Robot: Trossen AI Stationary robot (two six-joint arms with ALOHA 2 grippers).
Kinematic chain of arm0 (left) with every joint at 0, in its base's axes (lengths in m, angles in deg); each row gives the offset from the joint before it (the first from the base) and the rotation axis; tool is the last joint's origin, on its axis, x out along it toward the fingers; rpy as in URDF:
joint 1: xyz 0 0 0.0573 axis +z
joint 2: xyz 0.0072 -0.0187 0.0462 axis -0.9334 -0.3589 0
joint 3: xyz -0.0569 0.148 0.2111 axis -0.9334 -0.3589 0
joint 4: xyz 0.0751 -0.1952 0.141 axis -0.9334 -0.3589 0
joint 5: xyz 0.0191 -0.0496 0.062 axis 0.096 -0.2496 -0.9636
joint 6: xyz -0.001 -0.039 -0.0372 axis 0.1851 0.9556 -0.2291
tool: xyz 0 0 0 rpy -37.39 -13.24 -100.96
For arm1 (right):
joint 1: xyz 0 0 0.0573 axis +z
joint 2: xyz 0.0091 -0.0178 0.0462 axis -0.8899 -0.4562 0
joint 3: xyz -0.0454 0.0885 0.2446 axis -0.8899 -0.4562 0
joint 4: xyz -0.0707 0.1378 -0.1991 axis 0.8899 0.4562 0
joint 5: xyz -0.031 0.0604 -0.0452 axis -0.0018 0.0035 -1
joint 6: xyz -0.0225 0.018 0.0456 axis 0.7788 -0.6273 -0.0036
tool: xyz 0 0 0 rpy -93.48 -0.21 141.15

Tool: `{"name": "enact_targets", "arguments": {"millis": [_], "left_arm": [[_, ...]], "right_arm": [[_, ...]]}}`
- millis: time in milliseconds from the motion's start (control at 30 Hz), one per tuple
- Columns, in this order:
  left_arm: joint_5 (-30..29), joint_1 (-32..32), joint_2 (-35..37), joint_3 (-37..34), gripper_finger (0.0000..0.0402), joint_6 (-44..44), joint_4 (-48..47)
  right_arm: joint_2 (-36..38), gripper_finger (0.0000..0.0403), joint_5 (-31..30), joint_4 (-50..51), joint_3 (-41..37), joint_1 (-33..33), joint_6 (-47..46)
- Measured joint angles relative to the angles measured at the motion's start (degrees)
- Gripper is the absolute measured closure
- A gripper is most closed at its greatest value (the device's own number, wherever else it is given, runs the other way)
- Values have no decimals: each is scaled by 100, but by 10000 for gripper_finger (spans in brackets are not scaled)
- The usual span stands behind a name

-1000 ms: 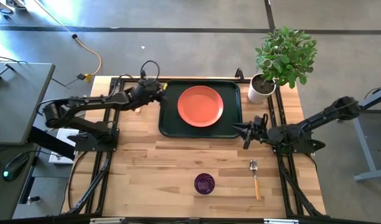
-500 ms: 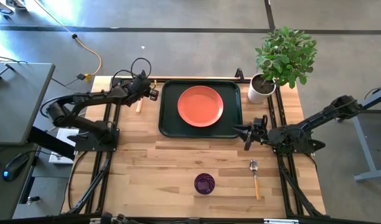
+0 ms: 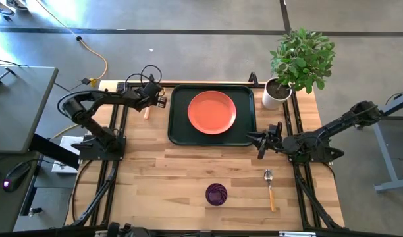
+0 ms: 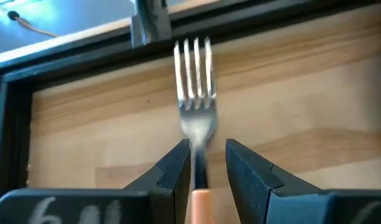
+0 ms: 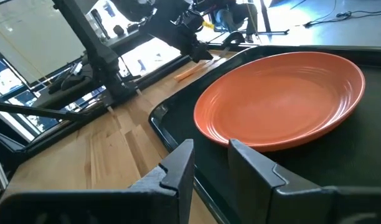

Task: Pick and place plate/cup/fork/spoon on tray
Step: Put the yellow fork on the dark green tray to the right of the orange plate

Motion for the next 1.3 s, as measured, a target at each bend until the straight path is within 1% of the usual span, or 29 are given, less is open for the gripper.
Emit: {"name": "enact_targets", "arguments": {"millis": [567, 700, 833, 933, 1000, 1067, 1133, 1200, 1300], "left_arm": [[-52, -9, -1, -4, 311, 64, -31], [-42, -105, -1, -7, 312, 256, -47], [-42, -190, -1, -7, 312, 270, -65], [47, -312, 25, -7, 312, 477, -450], [-31, -428, 101, -7, 312, 671, -809], [-416, -557, 155, -10, 312, 868, -1225], [-805, -635, 211, -13, 312, 1070, -1434], [-784, -654, 250, -11, 312, 1110, -1542], [-575, -720, 292, -11, 312, 1112, -1601]], "right_arm": [[0, 313, -4, -4, 0, -2, -9], [0, 313, -7, -5, 0, -3, -9], [0, 313, -4, -9, 0, -3, -11], [0, 313, 19, -9, 0, -4, -58], [0, 313, 86, -9, 0, -4, -98], [0, 313, 107, -9, 0, -4, -98], [0, 313, 54, -9, 0, -4, -97], [0, 313, 24, -7, 0, -7, -66], [0, 313, 26, -7, 0, -4, -53]]}}
